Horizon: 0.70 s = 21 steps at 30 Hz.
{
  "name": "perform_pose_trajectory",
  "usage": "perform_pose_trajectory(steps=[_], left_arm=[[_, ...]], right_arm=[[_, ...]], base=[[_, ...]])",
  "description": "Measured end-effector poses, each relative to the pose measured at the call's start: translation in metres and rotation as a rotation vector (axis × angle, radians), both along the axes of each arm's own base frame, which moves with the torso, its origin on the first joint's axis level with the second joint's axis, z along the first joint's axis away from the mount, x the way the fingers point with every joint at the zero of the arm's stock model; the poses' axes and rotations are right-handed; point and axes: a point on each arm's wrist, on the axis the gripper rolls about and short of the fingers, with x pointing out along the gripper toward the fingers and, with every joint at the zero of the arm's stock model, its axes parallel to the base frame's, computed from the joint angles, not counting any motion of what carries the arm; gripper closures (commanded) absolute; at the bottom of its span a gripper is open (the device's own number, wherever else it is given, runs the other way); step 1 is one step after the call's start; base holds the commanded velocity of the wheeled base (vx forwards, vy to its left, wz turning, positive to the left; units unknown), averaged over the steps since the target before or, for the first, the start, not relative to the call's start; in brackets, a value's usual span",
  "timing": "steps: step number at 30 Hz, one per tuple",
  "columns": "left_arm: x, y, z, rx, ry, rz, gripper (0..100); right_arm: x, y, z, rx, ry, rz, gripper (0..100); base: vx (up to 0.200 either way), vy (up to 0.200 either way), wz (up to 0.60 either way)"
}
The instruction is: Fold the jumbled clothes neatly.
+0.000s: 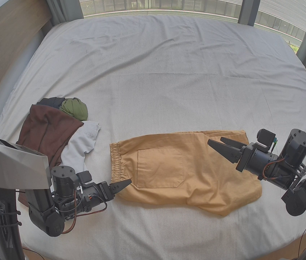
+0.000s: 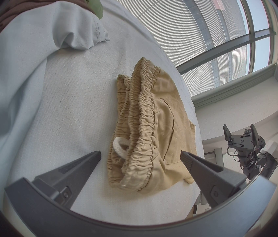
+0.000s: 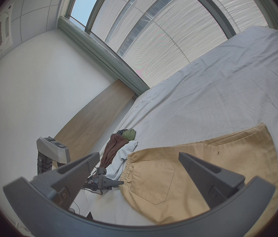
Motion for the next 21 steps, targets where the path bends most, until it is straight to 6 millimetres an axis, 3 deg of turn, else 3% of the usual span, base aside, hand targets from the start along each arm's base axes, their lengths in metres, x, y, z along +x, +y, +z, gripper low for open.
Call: perform_pose_trajectory(steps=[21], left_arm=[[0.020,-0.021,0.007,-0.207,0.065,0.033,0]], right_arm=[[-0.002,0.002,-0.003,-0.007,0.010,0.008,0]], base=[[0.000,0.000,0.00]])
